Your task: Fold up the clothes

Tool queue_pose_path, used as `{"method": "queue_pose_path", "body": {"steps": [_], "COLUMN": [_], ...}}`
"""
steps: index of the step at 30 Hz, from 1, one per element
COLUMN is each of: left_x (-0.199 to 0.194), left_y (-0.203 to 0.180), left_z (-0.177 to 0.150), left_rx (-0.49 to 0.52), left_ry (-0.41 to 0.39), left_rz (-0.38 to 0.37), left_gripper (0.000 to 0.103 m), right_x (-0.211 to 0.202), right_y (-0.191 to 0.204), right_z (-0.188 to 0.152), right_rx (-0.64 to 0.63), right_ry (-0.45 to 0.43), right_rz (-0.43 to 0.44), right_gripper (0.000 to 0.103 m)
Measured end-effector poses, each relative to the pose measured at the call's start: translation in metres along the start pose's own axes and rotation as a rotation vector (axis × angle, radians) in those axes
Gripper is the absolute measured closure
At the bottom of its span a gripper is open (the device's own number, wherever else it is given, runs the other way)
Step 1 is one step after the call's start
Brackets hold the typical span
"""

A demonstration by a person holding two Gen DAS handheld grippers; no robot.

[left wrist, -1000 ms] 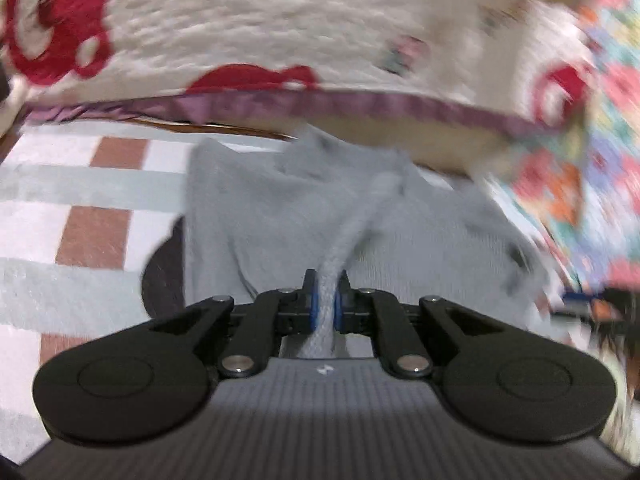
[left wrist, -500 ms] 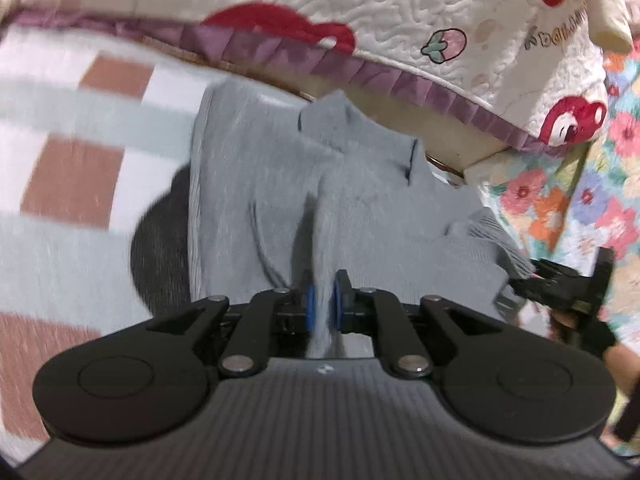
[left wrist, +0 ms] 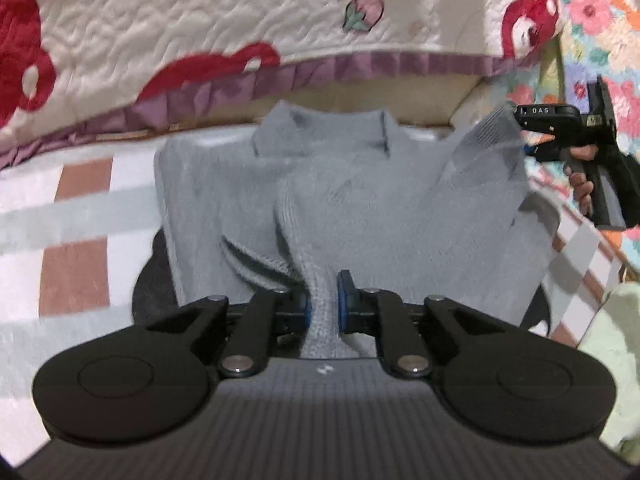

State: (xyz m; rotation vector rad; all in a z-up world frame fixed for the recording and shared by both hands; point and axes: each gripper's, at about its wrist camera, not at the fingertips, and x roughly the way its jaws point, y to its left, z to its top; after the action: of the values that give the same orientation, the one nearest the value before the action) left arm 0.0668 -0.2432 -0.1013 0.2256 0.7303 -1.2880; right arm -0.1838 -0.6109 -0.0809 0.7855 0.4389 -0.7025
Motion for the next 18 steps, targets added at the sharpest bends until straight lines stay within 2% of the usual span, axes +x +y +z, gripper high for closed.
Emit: {"method": "queue_pose_path", "body": {"steps": [2, 4, 7, 11, 14, 18], "left_x": [-0.007, -0.016, -0.022, -0.010, -0.004, -0.004], "left_y": [-0.001, 0.003, 0.022, 0.037, 0.039, 0.043], "left_z": [0.004, 0.007, 0.010, 0.003, 0.000, 0.000], "left_rx": [0.010, -0.010, -0.103, -0.120, -0.129, -0.173], "left_ry": [-0.046, -0.093, -0.127, -0.062, -0.040, -0.047], "left_rz": [0.031, 0.098, 0.189, 0.320, 0.317, 0.263], "left_gripper": [0.096, 0.096, 0.096, 0.097, 0.097, 0.096], "right_x": [-0.003, -0.003, -0.008, -0.021, -0.025, -0.025], "right_y": [-0.006, -0.004, 0.002, -0.003, -0.017, -0.030], "right_z": [0.003, 0.007, 0.011, 0.007, -0.002, -0.007], "right_rx": [0.099, 0.111, 0.042, -0.125, -0.281, -0.374], "right_ry": [-0.001, 0.001, -0.005, -0.016, 0.009, 0.068], "right_rz": [0.063, 0.081, 0.067, 0.005, -0.084, -0.105], "right_gripper": [0.045, 0.045, 0.045, 0.045, 0.045, 0.045]}}
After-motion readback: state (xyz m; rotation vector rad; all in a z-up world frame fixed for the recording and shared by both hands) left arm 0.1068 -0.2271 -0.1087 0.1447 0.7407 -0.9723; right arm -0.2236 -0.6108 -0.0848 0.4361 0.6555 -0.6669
